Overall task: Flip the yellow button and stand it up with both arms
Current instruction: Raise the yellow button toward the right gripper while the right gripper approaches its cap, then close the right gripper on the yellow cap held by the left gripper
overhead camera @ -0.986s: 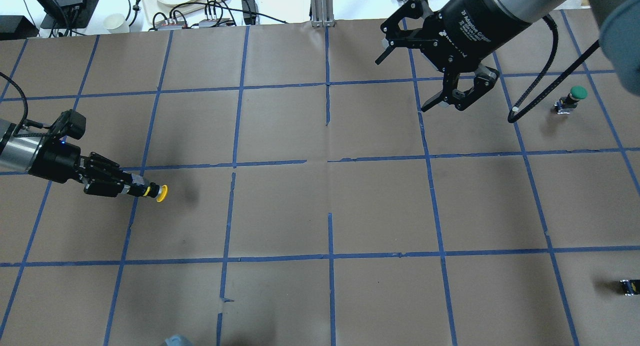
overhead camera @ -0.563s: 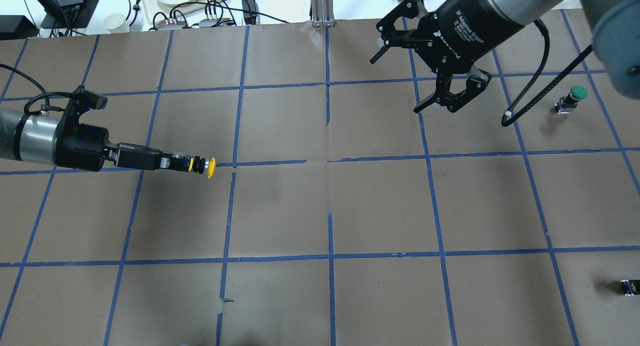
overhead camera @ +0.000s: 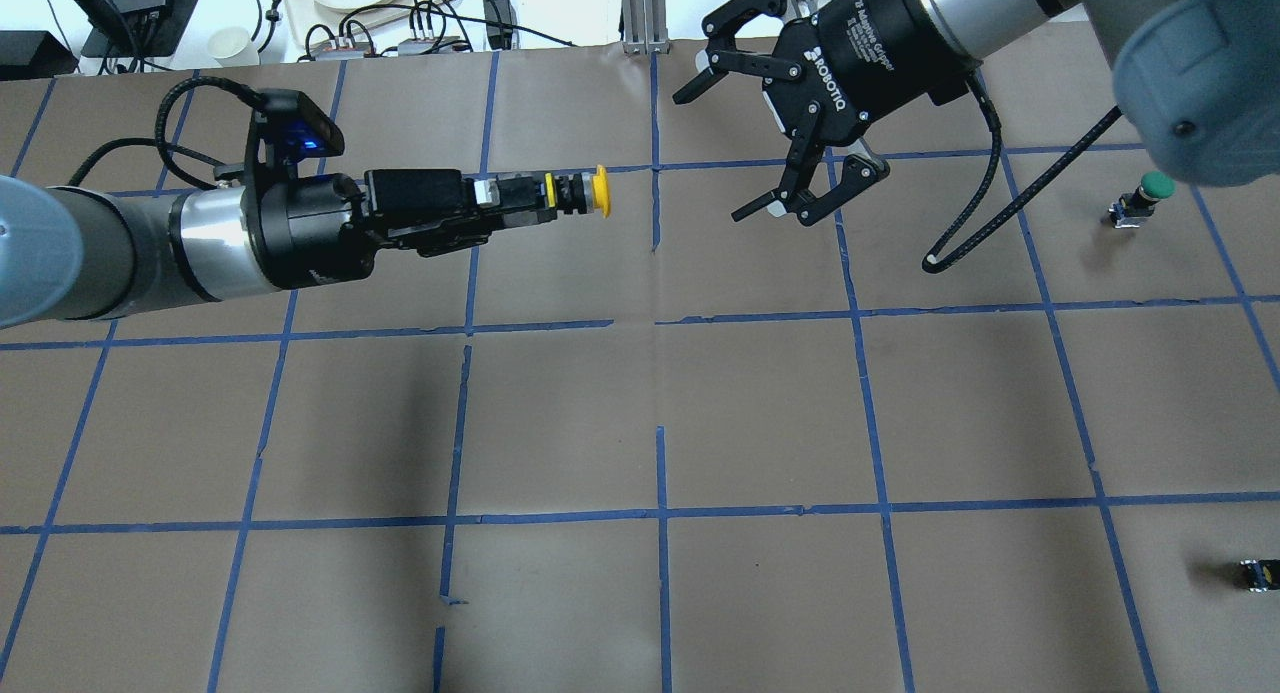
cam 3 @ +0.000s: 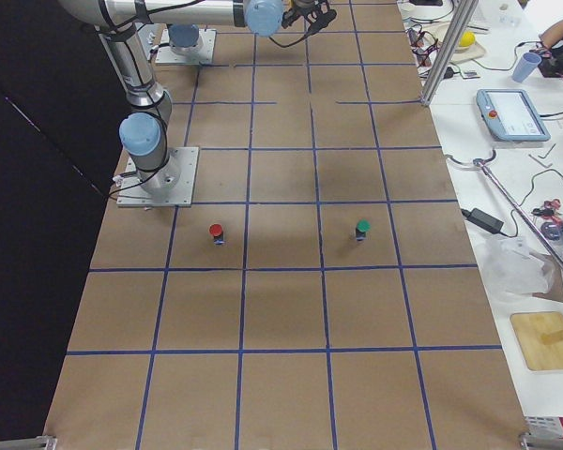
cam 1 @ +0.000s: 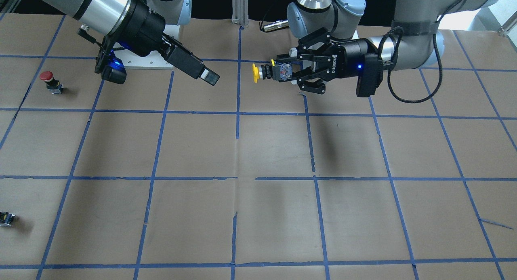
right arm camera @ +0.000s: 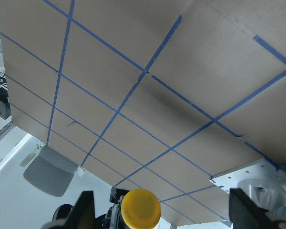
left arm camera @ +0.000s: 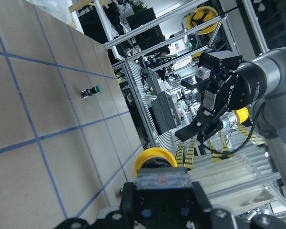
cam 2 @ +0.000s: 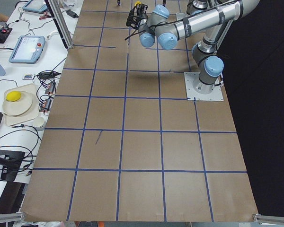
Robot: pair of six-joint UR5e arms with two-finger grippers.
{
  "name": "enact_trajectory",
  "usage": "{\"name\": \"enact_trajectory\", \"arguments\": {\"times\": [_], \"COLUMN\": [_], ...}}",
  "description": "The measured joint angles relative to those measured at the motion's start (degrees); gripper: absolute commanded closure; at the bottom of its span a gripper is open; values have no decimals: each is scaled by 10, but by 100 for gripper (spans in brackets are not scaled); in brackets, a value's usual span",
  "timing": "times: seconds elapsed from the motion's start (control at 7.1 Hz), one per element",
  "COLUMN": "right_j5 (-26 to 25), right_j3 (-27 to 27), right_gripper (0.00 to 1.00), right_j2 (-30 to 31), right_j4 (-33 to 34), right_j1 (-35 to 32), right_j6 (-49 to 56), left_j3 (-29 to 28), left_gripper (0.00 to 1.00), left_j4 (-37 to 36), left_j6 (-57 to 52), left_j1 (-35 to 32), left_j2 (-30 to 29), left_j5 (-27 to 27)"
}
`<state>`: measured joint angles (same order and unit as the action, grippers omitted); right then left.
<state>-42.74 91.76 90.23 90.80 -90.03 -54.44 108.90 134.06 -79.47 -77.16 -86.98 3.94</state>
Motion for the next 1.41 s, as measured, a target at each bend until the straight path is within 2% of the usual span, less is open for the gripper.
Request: {"name": "enact_trajectory", "arguments": {"times": [0.56, 0.85, 1.13, 1.41], "right_j5": [42, 68, 95, 98], "right_j3": [14, 12, 13, 18], "right_gripper": [0, 0, 0, 1], "right_j2": [2, -1, -6, -9], "right_j4": [1, 35, 80, 94], "right_j1": [-18, -21, -22, -22], "right_j6": [-36, -49, -79, -88], "left_j3": [-13, -13, -13, -13], "left_gripper": [85, 85, 85, 85], "left_j4": [2, -1, -1, 0], "left_j6": [7, 6, 6, 5], "left_j1": [-33, -46, -49, -50], "left_j2": [1, -2, -2, 0], "left_j5": [-68, -94, -101, -102]}}
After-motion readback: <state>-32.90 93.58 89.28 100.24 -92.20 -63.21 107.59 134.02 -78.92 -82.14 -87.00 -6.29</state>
